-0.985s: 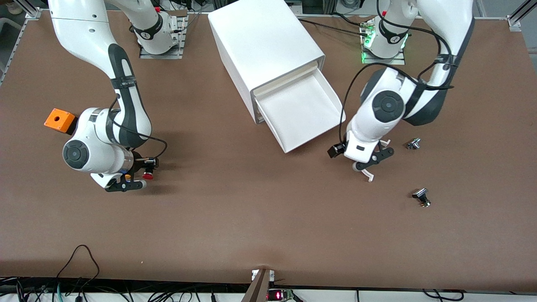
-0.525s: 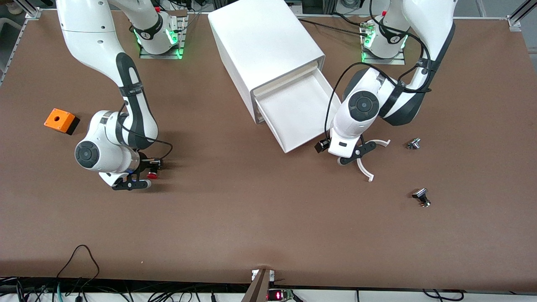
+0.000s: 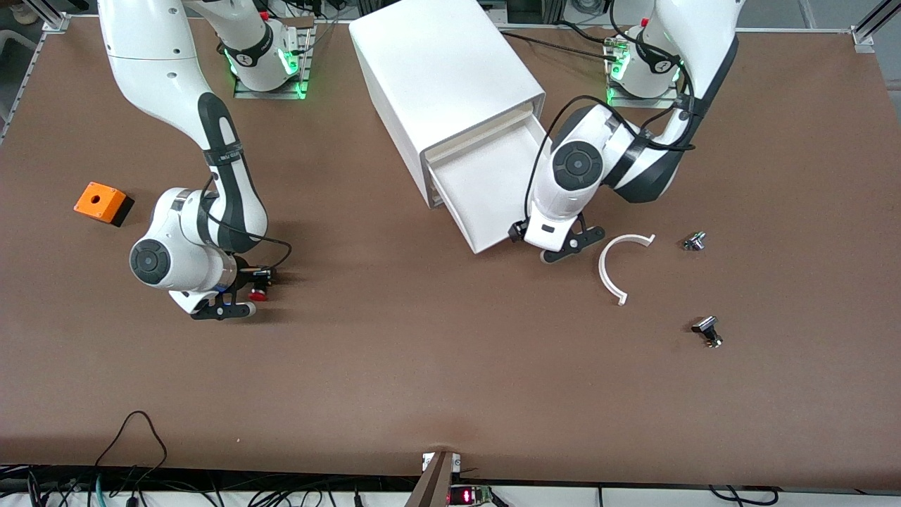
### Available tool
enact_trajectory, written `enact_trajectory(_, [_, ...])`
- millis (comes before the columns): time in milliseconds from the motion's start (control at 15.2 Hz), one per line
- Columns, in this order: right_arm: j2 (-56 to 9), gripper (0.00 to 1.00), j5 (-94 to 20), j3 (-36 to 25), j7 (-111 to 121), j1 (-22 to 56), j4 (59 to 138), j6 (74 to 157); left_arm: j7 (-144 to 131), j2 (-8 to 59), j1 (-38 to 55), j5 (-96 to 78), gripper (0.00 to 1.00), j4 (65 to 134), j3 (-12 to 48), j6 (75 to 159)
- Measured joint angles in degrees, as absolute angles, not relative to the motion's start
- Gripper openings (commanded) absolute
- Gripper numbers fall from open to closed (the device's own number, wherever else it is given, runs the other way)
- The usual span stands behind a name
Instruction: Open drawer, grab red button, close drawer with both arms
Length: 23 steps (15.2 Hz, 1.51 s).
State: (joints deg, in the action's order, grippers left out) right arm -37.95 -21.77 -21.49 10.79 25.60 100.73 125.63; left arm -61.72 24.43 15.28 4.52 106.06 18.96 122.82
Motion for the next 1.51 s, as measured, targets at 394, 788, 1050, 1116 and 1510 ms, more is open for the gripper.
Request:
enact_trajectory(394, [-32.1,1.00,-21.8,-22.6,11.1,25.6,98.6,123.9,-61.8,24.4,15.6,4.5,0.99,106.2,21.6,121.0])
enact_trajectory(788, [-23.7,1.00,-20.6,-22.9,11.1,25.8,98.2,118.5,-62.5,24.4,15.7,4.3,0.99,106.9,25.0,118.6])
enact_trajectory(1050, [-20.2,1.00,-16.7,-23.7,9.6,25.8,97.8,114.1,-62.7,24.3,15.7,3.4,0.99,106.9,26.4,116.3])
enact_trajectory(1116, [-19.6,1.00,-15.5,-23.7,8.0,25.8,97.4,112.7,-62.7,24.3,15.7,3.1,0.99,106.9,26.9,116.0])
enact_trajectory(1510, [-12.8,1.00,-4.6,-6.3,-3.8,11.5,95.9,106.6,-62.7,24.3,15.9,-0.5,0.99,107.0,29.2,115.2])
